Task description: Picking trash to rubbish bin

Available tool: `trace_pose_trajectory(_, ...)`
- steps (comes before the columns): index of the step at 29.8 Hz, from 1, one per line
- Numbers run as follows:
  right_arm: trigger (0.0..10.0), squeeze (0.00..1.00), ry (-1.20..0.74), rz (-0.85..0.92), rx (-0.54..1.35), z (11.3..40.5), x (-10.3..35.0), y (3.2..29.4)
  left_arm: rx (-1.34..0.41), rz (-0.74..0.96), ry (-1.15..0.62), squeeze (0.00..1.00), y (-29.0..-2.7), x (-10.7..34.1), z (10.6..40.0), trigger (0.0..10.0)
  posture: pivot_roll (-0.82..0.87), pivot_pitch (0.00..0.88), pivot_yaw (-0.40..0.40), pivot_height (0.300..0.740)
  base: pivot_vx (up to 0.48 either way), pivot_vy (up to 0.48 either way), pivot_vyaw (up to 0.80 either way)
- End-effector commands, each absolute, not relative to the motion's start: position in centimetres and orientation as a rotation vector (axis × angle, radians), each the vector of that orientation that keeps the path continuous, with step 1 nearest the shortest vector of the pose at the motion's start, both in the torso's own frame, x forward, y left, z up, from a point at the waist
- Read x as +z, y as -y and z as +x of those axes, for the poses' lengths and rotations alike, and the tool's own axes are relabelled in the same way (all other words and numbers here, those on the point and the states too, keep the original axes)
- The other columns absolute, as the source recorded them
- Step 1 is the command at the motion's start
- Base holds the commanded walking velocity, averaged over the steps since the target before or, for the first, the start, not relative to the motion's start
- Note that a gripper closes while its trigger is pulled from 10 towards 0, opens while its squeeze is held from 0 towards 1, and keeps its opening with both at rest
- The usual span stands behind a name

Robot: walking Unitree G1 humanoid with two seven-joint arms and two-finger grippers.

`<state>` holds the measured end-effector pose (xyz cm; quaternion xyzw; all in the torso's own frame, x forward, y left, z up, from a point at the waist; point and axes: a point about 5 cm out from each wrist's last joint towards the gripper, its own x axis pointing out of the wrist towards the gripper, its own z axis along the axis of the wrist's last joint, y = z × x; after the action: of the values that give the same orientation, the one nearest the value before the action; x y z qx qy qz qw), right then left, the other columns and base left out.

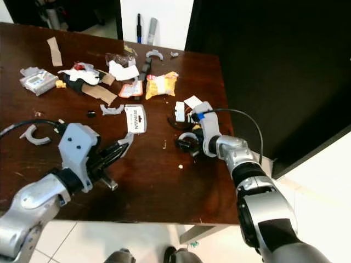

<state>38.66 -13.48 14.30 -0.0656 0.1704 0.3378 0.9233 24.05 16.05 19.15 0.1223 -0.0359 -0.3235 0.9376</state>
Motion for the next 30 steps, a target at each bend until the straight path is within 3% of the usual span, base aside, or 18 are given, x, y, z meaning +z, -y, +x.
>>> trace_pose_trajectory(1,10.0,0.49,-0.431,-0.145,0.646,38.2,12.9,14.7,-0.678,0.249,0.062,0.0,-15.6,18.9,23.7,10.0,0.22,0.161,-0.18,0.74,0.0,0.0,0.0)
trace_pose_trajectory(2,10.0,0.22,-0.445,-0.153,0.617,38.3,12.8,15.2,-0.676,0.248,0.061,0.0,-15.6,18.8,23.7,10.0,0.22,0.165,-0.184,0.74,0.0,0.0,0.0)
trace_pose_trajectory(3,10.0,0.11,-0.453,-0.156,0.609,38.3,12.7,15.3,-0.675,0.248,0.06,0.0,-15.6,18.8,23.7,10.0,0.22,0.165,-0.184,0.74,0.0,0.0,0.0)
trace_pose_trajectory(4,10.0,0.11,-0.453,-0.156,0.609,38.3,12.7,15.3,-0.675,0.248,0.06,0.0,-15.6,18.8,23.7,10.0,0.22,0.165,-0.184,0.74,0.0,0.0,0.0)
trace_pose_trajectory(5,10.0,0.02,-0.463,-0.163,0.606,38.2,12.6,15.4,-0.674,0.247,0.06,0.0,-15.6,18.8,23.6,10.0,0.22,0.167,-0.187,0.74,0.0,0.0,0.0)
trace_pose_trajectory(8,10.0,0.0,-0.504,-0.193,0.602,38.0,12.0,15.5,-0.67,0.246,0.06,0.0,-15.6,18.8,23.6,10.0,0.22,0.168,-0.189,0.74,0.0,0.0,0.0)
trace_pose_trajectory(9,0.0,0.0,-0.542,-0.204,0.607,37.7,11.4,15.5,-0.668,0.245,0.06,0.0,-15.6,18.8,23.6,10.0,0.22,0.168,-0.189,0.74,0.0,0.0,0.0)
trace_pose_trajectory(17,0.0,0.0,-0.638,-0.255,0.66,36.8,9.8,15.3,-0.665,0.244,0.062,0.0,-15.6,18.8,23.5,10.0,0.22,0.168,-0.191,0.74,0.0,0.0,0.0)
trace_pose_trajectory(27,0.0,0.0,-0.612,-0.273,0.749,36.5,9.8,14.7,-0.668,0.249,0.064,0.0,-15.6,18.8,23.7,10.0,0.22,0.155,-0.185,0.74,0.0,0.0,0.0)
trace_pose_trajectory(30,0.0,0.0,-0.566,-0.192,0.887,36.0,9.9,12.9,-0.673,0.252,0.068,0.0,-15.6,18.9,23.9,10.0,0.22,0.148,-0.179,0.74,0.0,0.0,0.0)
